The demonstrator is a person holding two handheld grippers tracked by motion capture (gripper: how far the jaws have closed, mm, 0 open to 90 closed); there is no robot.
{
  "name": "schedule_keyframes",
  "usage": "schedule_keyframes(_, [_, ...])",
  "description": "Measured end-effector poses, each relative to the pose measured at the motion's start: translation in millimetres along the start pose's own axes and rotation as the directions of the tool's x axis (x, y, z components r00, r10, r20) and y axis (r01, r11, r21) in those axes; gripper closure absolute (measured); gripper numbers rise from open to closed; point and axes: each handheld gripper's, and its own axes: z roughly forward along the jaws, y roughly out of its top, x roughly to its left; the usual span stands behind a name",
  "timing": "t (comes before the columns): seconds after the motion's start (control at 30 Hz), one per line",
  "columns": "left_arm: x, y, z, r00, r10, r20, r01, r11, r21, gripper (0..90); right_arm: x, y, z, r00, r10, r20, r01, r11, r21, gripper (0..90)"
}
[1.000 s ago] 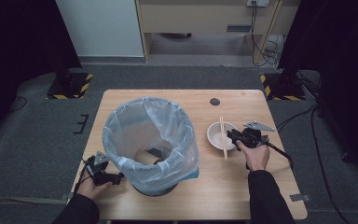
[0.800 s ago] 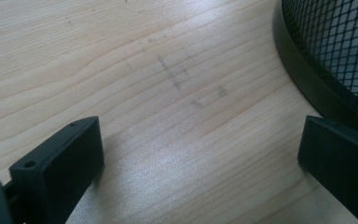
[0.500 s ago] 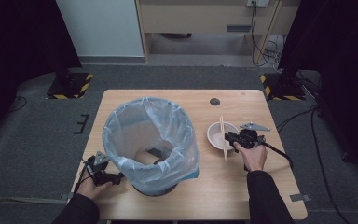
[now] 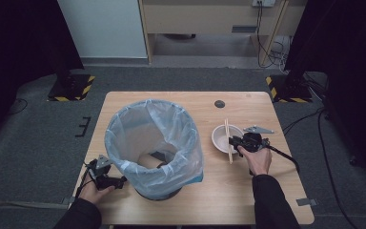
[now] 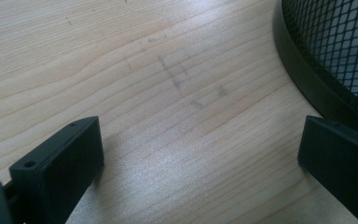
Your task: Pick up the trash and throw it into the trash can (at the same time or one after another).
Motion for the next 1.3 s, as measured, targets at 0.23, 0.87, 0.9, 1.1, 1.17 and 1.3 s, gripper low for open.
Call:
schedule_keyframes(0.23, [0.0,0.0,0.0,1.0000,0.000,0.000,0.000,1.0000,0.000,0.0,-1.3,-0.5,0.5,1.0000,0.005,-0.001,-0.005,1.000,0.003,73.5])
schedule_keyframes(0.87, [0.0,0.0,0.0,1.0000,0.000,0.000,0.000,1.0000,0.000,0.0,-2.5,-2.9,5.0,0.9999,0.010,0.001,-0.010,1.000,0.021,72.3])
schedule_keyframes(0.9, [0.0,0.0,0.0,1.0000,0.000,0.000,0.000,1.0000,0.000,0.0,-2.5,-2.9,5.0,0.9999,0.010,0.001,-0.010,1.000,0.021,72.3])
schedule_keyframes(1.1, [0.0,0.0,0.0,1.0000,0.000,0.000,0.000,1.0000,0.000,0.0,-4.4,-3.1,3.5,0.9996,0.030,0.003,-0.030,0.999,0.025,75.6])
schedule_keyframes(1.17, [0.0,0.0,0.0,1.0000,0.000,0.000,0.000,1.0000,0.000,0.0,-4.4,-3.0,3.4,0.9995,0.031,0.002,-0.031,0.999,0.026,75.9])
schedule_keyframes(1.3, [0.0,0.0,0.0,1.0000,0.000,0.000,0.000,1.0000,0.000,0.0,-4.7,-2.8,3.4,0.9994,0.036,0.005,-0.036,0.999,0.030,77.0])
